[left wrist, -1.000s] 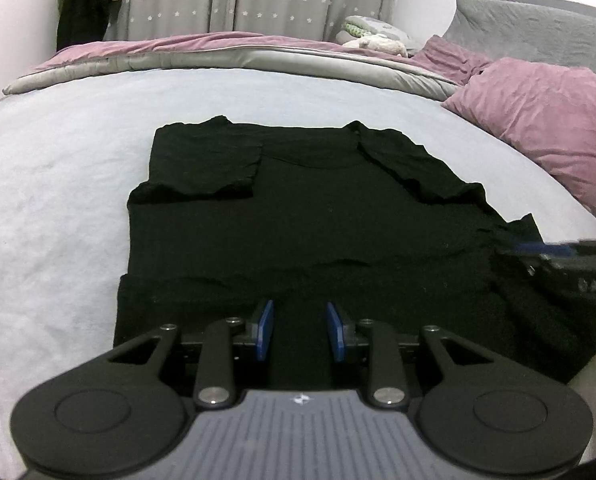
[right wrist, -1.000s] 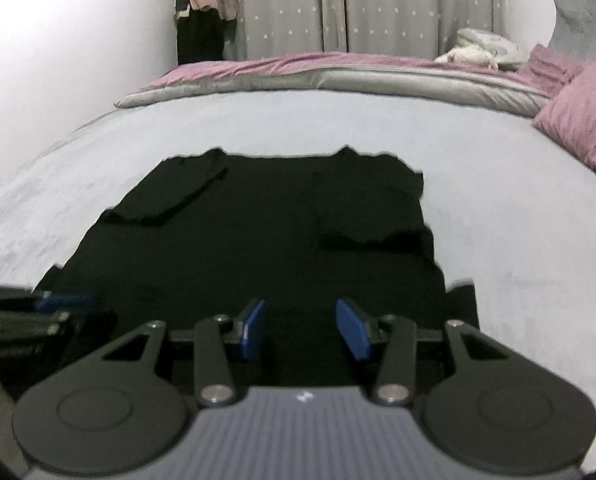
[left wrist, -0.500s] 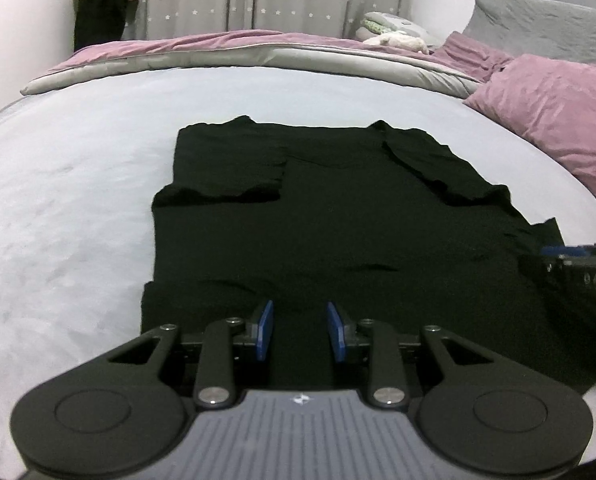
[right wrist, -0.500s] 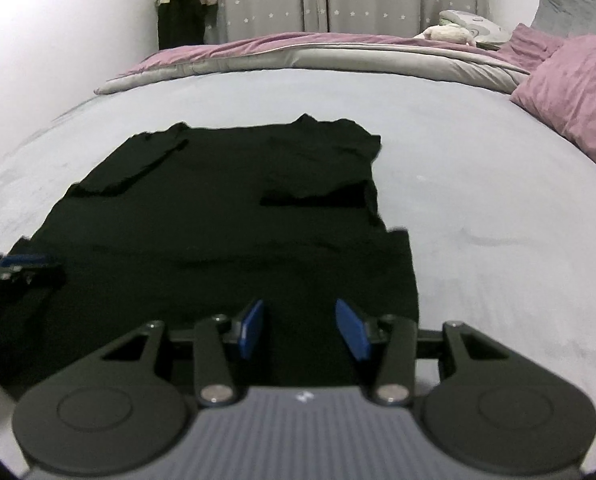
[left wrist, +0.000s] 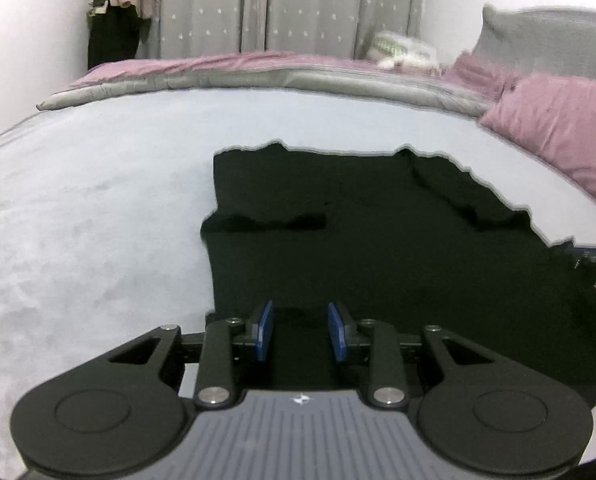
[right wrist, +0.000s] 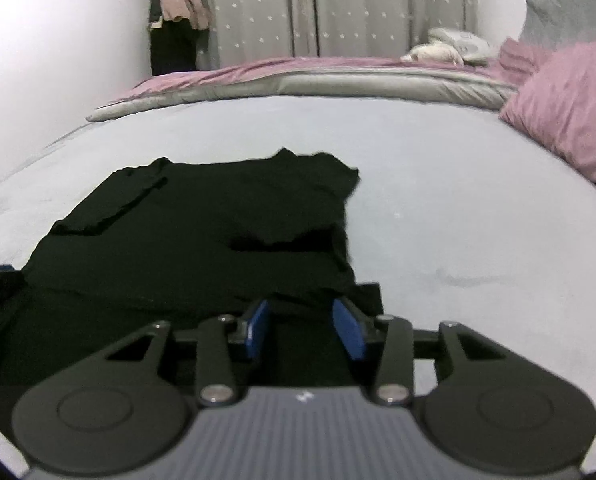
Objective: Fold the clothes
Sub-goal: 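Open both grippers, release the hem and pull back, then move both open grippers to the folded edge of the T-shirt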
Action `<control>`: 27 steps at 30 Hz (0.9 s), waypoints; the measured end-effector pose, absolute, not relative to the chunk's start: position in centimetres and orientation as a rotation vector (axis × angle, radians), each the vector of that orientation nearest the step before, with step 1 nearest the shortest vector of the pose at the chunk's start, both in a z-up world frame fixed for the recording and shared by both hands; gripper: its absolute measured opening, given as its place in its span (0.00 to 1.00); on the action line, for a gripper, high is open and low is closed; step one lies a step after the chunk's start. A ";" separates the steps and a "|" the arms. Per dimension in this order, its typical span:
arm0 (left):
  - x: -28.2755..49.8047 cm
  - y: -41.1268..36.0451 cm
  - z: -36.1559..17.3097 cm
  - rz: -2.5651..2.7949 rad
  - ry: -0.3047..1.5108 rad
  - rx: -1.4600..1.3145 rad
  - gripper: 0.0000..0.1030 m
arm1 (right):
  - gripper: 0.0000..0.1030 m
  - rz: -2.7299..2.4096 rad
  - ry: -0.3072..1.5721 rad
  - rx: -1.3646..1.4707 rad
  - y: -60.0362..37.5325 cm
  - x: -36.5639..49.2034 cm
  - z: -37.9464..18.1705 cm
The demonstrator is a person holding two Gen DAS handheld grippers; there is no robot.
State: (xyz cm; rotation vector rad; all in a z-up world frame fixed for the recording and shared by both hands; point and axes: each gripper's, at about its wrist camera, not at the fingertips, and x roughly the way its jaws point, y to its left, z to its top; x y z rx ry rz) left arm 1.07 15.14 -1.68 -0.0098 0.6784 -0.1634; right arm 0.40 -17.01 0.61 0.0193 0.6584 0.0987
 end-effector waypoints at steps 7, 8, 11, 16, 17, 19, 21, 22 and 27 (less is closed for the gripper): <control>1.2 16.9 -1.8 -0.125 0.697 -0.061 0.31 | 0.38 0.064 0.703 0.081 -19.6 0.9 -1.1; 1.0 17.1 -1.3 -0.133 0.683 -0.078 0.31 | 0.38 0.065 0.707 0.096 -19.8 0.9 -0.8; 0.5 18.0 -0.3 -0.143 0.671 -0.105 0.31 | 0.39 0.087 0.699 0.128 -20.1 0.2 0.4; 0.4 20.9 0.2 -0.141 0.741 -0.236 0.31 | 0.42 0.116 0.732 0.236 -21.9 -1.1 1.9; 0.4 21.6 0.3 -0.140 0.759 -0.274 0.32 | 0.42 0.116 0.745 0.265 -22.4 -1.3 2.1; 0.3 22.8 0.1 -0.145 0.798 -0.342 0.36 | 0.44 0.117 0.777 0.329 -23.5 -1.9 2.1; 0.3 23.8 -0.1 -0.153 0.838 -0.408 0.38 | 0.45 0.126 0.811 0.399 -24.5 -2.4 2.0; 0.3 24.2 -0.3 -0.160 0.860 -0.437 0.39 | 0.46 0.131 0.828 0.432 -24.9 -2.7 1.9; 0.0 25.4 -0.9 -0.180 0.941 -0.528 0.40 | 0.49 0.164 0.917 0.573 -26.6 -4.1 1.1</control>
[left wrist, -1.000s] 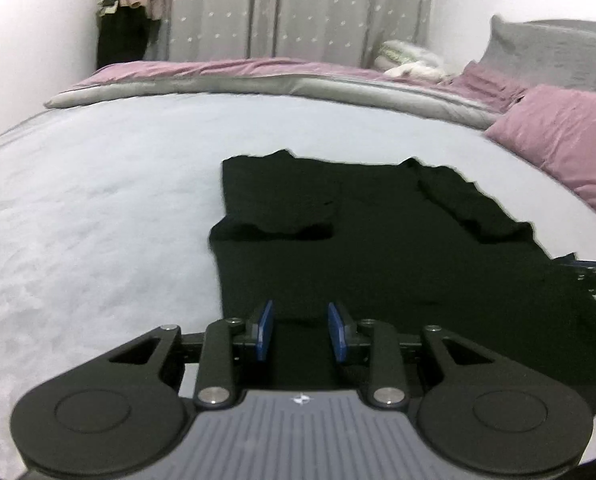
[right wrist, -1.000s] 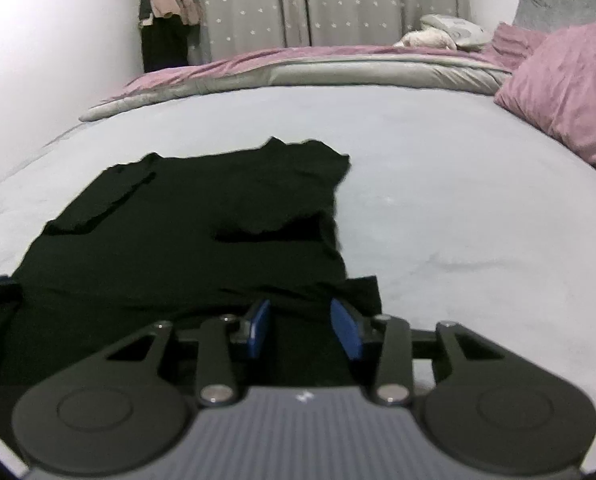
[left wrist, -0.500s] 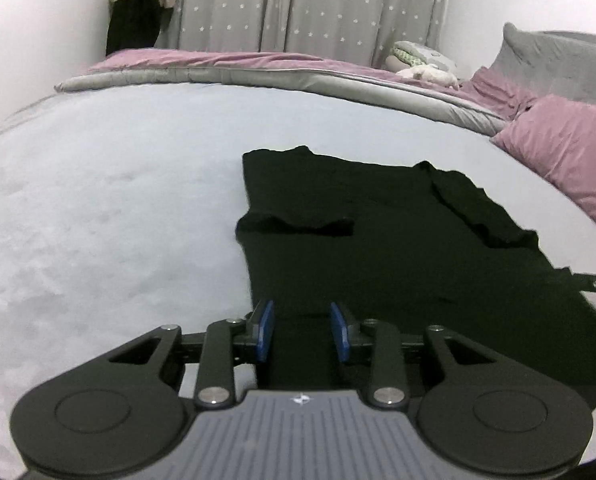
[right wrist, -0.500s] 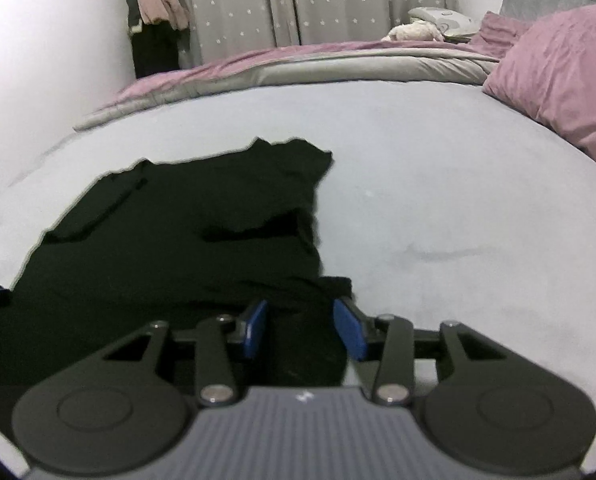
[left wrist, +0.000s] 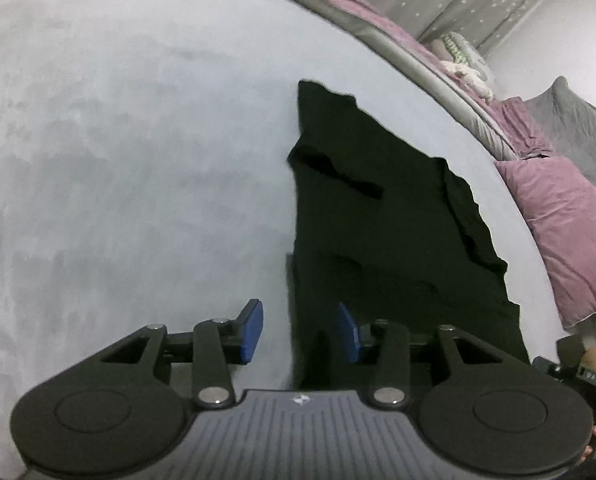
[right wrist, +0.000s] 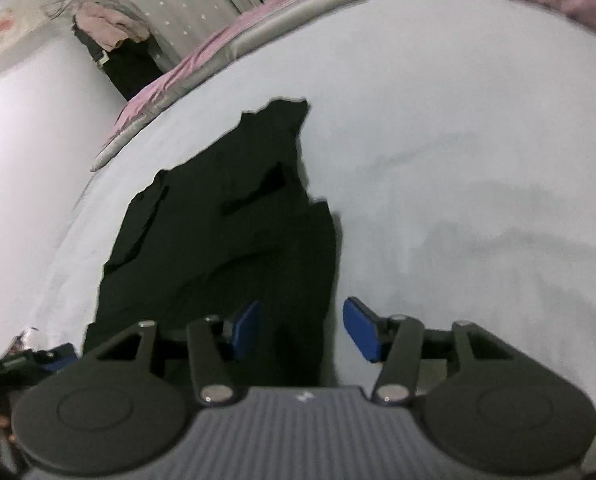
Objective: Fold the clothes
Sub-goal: 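Move both open grippers to the folded edge of the T-shirt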
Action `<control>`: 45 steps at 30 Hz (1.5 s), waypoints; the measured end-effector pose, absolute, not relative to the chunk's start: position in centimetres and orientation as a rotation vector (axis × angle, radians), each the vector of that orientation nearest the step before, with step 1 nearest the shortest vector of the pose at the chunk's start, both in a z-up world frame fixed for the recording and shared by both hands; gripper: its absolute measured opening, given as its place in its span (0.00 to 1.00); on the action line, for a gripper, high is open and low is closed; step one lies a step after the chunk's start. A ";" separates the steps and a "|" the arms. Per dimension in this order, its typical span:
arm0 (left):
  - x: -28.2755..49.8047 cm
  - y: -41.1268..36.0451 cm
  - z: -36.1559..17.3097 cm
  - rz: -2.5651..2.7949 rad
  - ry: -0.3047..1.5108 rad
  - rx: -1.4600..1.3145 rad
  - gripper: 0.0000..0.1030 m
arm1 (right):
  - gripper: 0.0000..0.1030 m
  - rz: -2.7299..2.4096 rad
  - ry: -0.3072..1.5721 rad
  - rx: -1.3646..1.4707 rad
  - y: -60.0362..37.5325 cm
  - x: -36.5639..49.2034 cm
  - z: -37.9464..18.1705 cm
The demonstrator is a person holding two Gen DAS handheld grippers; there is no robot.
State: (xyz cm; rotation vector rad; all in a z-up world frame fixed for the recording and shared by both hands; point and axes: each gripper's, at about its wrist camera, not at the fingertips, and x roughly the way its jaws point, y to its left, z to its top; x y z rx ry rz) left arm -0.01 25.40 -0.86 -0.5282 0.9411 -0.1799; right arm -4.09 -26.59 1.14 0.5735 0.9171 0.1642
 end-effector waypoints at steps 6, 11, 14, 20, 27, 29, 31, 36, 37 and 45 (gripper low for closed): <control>-0.8 25.8 -0.8 -0.196 1.000 -0.563 0.40 | 0.49 0.195 0.978 0.651 -27.2 -5.3 0.6; -1.7 26.1 -1.1 -0.228 1.062 -0.610 0.40 | 0.49 0.203 1.011 0.678 -27.3 -6.2 0.5; -2.3 26.5 -1.5 -0.228 1.092 -0.645 0.40 | 0.49 0.211 1.028 0.706 -27.4 -6.7 0.3; -2.9 26.8 -2.2 -0.268 1.141 -0.732 0.40 | 0.49 0.236 1.053 0.761 -27.3 -7.7 -0.5; -2.9 26.3 -3.1 -0.262 1.155 -0.730 0.40 | 0.49 0.262 1.064 0.814 -26.9 -7.6 -1.5; -2.8 26.3 -3.2 -0.269 1.153 -0.726 0.44 | 0.49 0.267 1.063 0.824 -26.9 -7.6 -1.7; -2.8 26.2 -3.2 -0.281 1.147 -0.732 0.50 | 0.49 0.272 1.058 0.839 -26.9 -7.5 -2.0; -2.6 25.4 -3.1 -0.299 1.140 -0.696 0.57 | 0.49 0.282 1.046 0.859 -26.8 -7.4 -2.4; -2.6 25.2 -3.0 -0.299 1.140 -0.691 0.57 | 0.49 0.283 1.045 0.857 -26.8 -7.4 -2.4; -2.8 26.1 -3.7 -0.321 1.188 -0.811 0.56 | 0.49 0.288 1.035 0.863 -26.5 -7.3 -2.6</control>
